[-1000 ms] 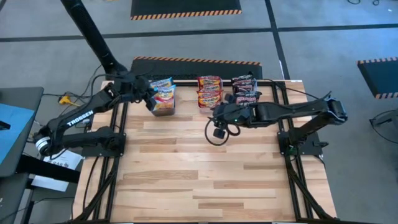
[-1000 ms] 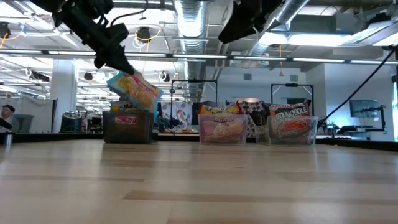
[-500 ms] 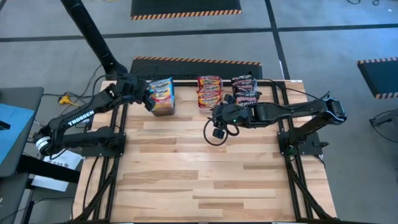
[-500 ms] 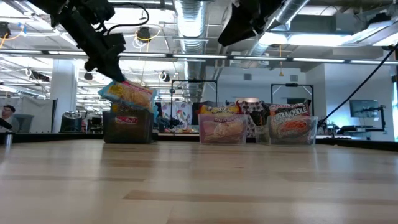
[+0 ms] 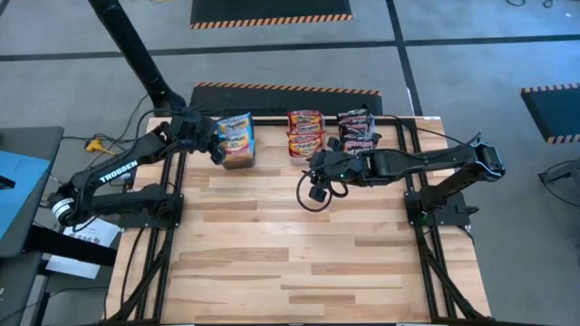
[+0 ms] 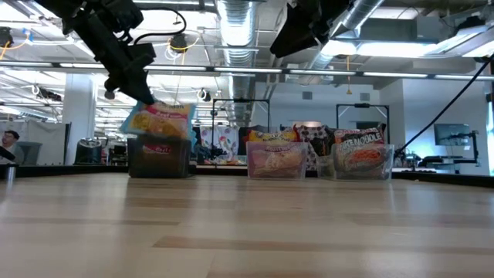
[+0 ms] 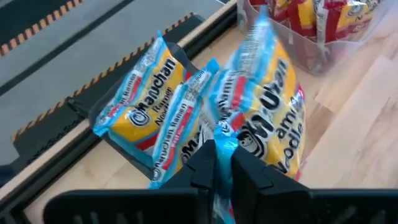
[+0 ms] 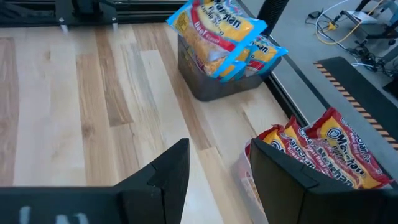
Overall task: Sort Maruchan noodles
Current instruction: Put the blue noodle pack into the black bin
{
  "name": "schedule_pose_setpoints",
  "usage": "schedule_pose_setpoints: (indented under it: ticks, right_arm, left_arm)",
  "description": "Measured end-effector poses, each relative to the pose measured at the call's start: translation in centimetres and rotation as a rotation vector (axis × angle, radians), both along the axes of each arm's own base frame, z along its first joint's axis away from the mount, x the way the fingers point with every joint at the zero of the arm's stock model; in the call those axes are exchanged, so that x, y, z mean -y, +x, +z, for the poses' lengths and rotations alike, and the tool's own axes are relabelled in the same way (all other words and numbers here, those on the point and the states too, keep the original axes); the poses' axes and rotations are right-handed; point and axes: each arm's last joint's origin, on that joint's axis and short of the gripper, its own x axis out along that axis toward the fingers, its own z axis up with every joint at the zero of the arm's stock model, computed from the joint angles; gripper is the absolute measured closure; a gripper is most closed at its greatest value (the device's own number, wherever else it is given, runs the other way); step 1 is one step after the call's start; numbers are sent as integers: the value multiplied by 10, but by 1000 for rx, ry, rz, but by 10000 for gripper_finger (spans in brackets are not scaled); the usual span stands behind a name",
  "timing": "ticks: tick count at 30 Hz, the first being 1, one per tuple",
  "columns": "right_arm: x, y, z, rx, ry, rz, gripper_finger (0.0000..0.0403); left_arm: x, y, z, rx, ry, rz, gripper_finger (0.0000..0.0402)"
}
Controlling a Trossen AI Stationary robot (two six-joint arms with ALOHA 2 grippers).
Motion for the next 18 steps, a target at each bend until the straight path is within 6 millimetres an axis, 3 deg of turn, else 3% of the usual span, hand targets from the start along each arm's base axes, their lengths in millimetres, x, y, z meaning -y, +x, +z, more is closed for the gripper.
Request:
schedule_pose_setpoints:
  ticks: [10, 18]
  right_arm:
    - [0, 0, 0, 1, 0, 0, 212]
    - [0, 0, 0, 0, 0, 0, 212]
  left_arm:
    - [0, 0, 0, 16, -21, 28, 311]
    - [0, -1, 0, -10, 4, 20, 301]
